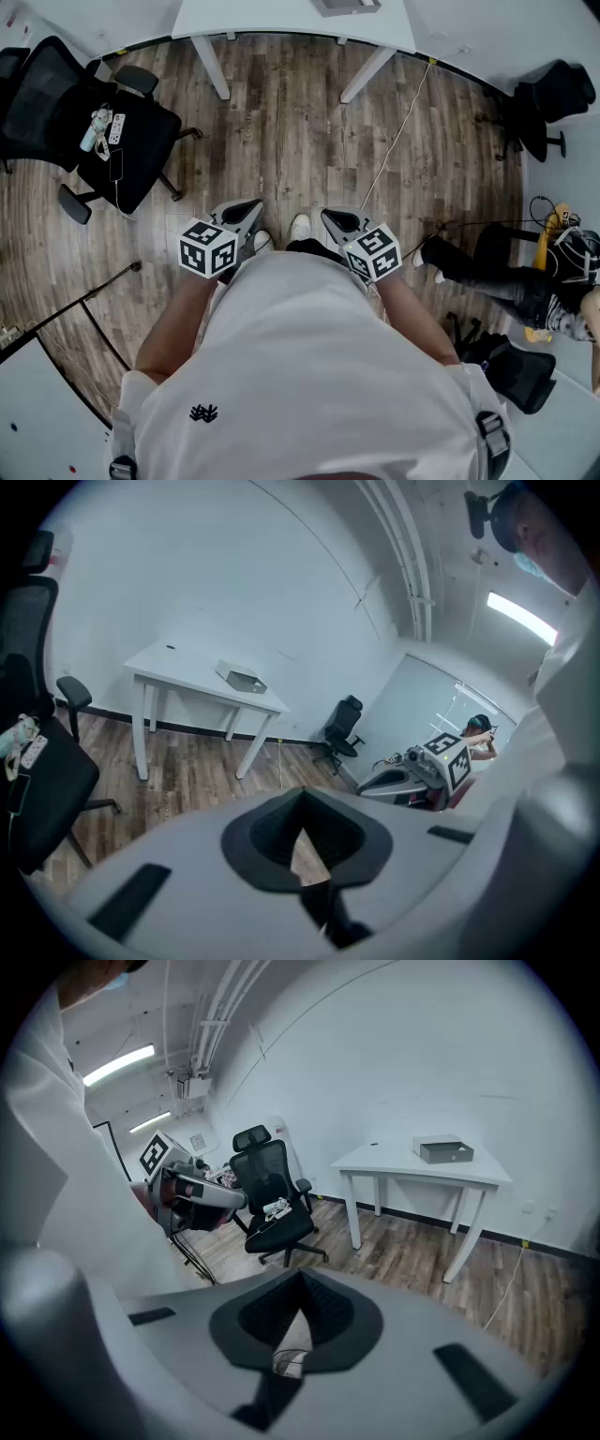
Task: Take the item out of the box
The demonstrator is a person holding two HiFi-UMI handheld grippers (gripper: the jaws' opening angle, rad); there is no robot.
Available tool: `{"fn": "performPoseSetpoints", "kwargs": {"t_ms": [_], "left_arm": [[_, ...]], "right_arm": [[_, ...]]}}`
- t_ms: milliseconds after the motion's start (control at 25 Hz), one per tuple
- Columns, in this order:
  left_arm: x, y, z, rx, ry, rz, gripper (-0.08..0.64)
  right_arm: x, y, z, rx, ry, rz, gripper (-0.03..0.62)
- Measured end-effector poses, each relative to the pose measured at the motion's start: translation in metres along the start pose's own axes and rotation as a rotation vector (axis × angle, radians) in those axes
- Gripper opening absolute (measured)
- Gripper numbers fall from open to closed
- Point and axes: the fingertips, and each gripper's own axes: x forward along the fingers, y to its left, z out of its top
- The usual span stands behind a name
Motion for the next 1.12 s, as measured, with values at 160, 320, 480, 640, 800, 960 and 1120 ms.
{"fn": "performPoseSetpoints", "kwargs": {"t_ms": [160, 320, 480, 640, 800, 960, 1120], "left_arm": [[0.017, -0.004, 0.014, 0.000, 0.001, 0.015, 0.006], [0.036, -0.011, 0.031, 0.021, 0.007, 0.018, 0.006], [0.054, -0.013, 0.040, 0.054, 0.030, 0.029, 0.006], [0.070, -0.016, 0.050, 0.053, 0.041, 0.037, 0.006], [0.082, -0.016, 0.058, 0.045, 0.047, 0.050, 0.006], [0.094, -0.016, 0.067, 0.056, 0.041, 0.067, 0.006], [0.104, -0.014, 0.081, 0.045, 0.032, 0.070, 0.006]], "right_arm": [[-0.010, -0.026, 0.008, 0.008, -0.007, -0.002, 0.006], [-0.017, -0.045, 0.011, 0.014, -0.016, -0.002, 0.006], [-0.020, -0.062, 0.009, 0.030, -0.030, -0.007, 0.006], [-0.027, -0.083, 0.003, 0.055, -0.040, -0.002, 0.006], [-0.031, -0.101, 0.001, 0.080, -0.071, -0.002, 0.006], [-0.031, -0.116, -0.004, 0.058, -0.069, -0.007, 0.011], [-0.029, -0.126, -0.006, 0.069, -0.053, 0.000, 0.012]]}}
